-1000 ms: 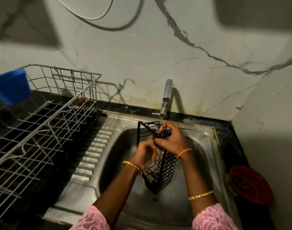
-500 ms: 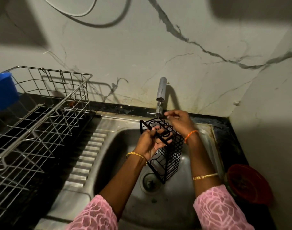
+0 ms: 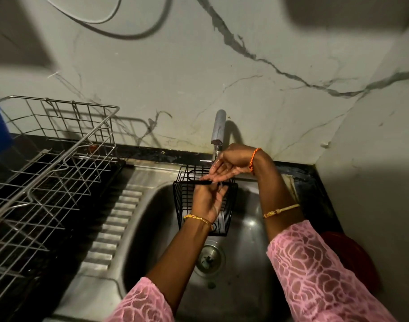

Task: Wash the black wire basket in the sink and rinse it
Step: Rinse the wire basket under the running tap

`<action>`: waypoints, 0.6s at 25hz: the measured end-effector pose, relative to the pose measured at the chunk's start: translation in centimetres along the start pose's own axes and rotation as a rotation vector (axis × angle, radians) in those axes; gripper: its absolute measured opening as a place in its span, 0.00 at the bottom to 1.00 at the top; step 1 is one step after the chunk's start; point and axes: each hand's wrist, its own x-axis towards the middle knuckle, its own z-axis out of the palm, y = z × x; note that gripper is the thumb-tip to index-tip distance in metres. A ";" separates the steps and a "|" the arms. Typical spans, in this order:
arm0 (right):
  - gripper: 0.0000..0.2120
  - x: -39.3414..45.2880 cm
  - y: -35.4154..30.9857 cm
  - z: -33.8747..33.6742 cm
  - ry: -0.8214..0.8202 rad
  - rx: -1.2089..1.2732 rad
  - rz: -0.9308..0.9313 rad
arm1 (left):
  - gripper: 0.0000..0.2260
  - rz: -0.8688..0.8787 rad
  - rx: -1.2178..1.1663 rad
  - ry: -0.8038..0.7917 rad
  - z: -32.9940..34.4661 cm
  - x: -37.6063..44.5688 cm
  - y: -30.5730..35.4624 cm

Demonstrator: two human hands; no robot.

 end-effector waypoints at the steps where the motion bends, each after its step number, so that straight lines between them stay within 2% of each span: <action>1: 0.14 -0.2 -0.2 0.0 0.015 -0.093 0.010 | 0.16 0.011 -0.003 0.018 -0.1 0.0 0.0; 3: 0.13 -0.3 -0.3 0.1 0.065 -0.206 0.019 | 0.16 0.021 -0.027 0.044 -0.2 0.1 0.0; 5: 0.11 0.0 -0.3 0.2 0.112 -0.219 0.013 | 0.16 0.024 -0.063 0.072 -0.2 0.2 0.1; 8: 0.08 0.5 0.3 -0.1 0.186 -0.068 -0.065 | 0.16 0.012 -0.086 0.077 -0.4 0.1 0.2; 11: 0.04 0.7 1.8 -0.2 0.386 0.110 -0.192 | 0.15 -0.014 -0.042 0.060 -0.3 -0.7 0.4; 13: 0.05 0.8 3.2 -0.3 0.482 0.081 -0.247 | 0.16 -0.012 0.023 0.075 0.0 -1.1 0.4; 15: 0.06 1.0 4.5 -0.3 0.505 0.059 -0.286 | 0.15 -0.014 0.105 0.077 0.1 -1.4 0.3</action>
